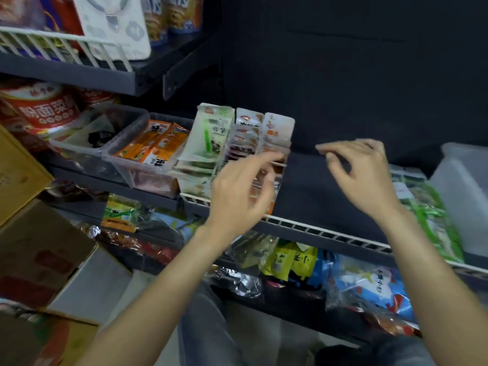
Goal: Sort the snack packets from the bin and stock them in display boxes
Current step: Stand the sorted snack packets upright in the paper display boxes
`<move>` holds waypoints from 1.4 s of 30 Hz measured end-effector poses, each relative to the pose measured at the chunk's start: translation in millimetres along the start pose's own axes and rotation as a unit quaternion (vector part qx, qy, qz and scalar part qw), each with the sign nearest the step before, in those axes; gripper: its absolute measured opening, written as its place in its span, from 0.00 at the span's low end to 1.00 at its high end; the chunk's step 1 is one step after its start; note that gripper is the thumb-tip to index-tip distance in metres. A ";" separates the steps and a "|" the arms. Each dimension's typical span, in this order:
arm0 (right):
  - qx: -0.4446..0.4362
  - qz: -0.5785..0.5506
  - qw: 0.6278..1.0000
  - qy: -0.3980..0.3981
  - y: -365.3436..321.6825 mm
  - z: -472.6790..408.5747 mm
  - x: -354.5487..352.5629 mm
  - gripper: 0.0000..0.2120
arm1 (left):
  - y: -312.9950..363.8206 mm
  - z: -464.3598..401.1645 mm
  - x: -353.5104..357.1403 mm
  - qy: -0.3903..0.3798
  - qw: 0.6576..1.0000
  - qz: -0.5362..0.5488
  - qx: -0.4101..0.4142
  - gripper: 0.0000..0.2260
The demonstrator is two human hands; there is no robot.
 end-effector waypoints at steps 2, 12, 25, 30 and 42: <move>0.081 -0.015 0.997 -0.004 50.4 37.1 -8.5 0.12 | 18.2 2.8 45.7 -0.058 0.996 0.063 -0.024 0.13; 0.461 0.073 0.840 -0.275 211.3 149.6 15.6 0.37 | 17.0 2.4 262.3 -0.359 0.873 0.115 -0.310 0.26; 0.293 -0.013 0.940 -0.172 217.7 138.6 28.4 0.15 | 27.5 14.1 337.5 -0.469 0.825 -0.127 -0.289 0.38; 0.281 0.060 0.941 -0.180 241.3 103.4 25.3 0.20 | 25.4 5.2 337.9 -0.510 0.791 -0.211 -0.264 0.45; 0.293 0.148 0.914 -0.240 242.8 66.3 49.7 0.22 | -37.2 -4.4 269.6 -0.478 0.796 -0.208 -0.306 0.27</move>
Point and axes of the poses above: each hand's wrist, its own z-axis away from the middle knuckle, its own x-axis out of the palm, y = z × x, the point moved 6 cm from there along -z, towards the middle knuckle, and after that the axes turned 6 degrees about -y, right-handed, at the moved point
